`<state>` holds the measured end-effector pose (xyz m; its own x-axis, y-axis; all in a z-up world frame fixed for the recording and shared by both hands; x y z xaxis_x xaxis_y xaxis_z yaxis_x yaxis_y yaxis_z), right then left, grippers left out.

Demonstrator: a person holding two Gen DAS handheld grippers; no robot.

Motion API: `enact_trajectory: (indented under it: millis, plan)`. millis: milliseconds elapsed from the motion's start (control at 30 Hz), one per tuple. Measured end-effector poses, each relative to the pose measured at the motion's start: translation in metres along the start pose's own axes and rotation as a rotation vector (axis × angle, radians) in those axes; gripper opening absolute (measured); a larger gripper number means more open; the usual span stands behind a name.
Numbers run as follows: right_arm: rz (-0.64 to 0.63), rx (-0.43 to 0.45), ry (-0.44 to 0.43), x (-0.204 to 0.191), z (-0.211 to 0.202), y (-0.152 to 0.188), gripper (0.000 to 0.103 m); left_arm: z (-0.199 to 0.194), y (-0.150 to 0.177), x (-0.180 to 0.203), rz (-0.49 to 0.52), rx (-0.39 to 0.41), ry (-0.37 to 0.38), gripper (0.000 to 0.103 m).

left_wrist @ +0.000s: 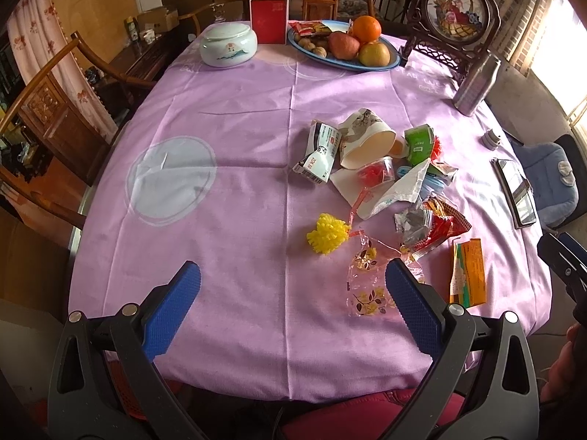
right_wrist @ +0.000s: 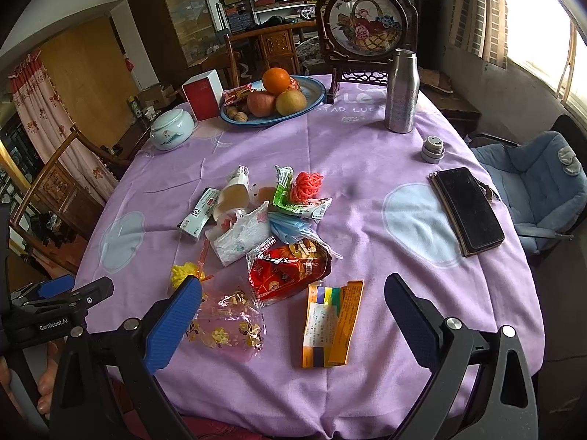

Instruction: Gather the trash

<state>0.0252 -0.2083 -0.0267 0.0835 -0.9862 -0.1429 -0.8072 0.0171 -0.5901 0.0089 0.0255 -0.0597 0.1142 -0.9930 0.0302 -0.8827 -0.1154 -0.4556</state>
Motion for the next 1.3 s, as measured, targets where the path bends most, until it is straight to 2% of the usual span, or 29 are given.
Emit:
enact_trajectory:
  millis: [867,1300]
  plan:
    - [0.004,-0.013,0.006,-0.002,0.005,0.002,0.098,0.010,-0.003,-0.001,0.001,-0.028,0.011,0.097]
    - [0.018,-0.043,0.017,0.004,0.007,0.004,0.097,0.025,-0.001,-0.021,-0.070,-0.064,-0.002,0.097]
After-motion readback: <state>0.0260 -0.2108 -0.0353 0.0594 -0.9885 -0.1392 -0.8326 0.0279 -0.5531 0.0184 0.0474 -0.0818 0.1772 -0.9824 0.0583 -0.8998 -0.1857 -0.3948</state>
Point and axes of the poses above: each gripper's, at about its wrist camera, not at the fingertips, and z roughly the way its jaws point, x to its right, y to its underside, the point moved 4 cm from there along z, roughly the way its jaws point, and after that the axes turned 1 degree about z, right-handed, at the moved point
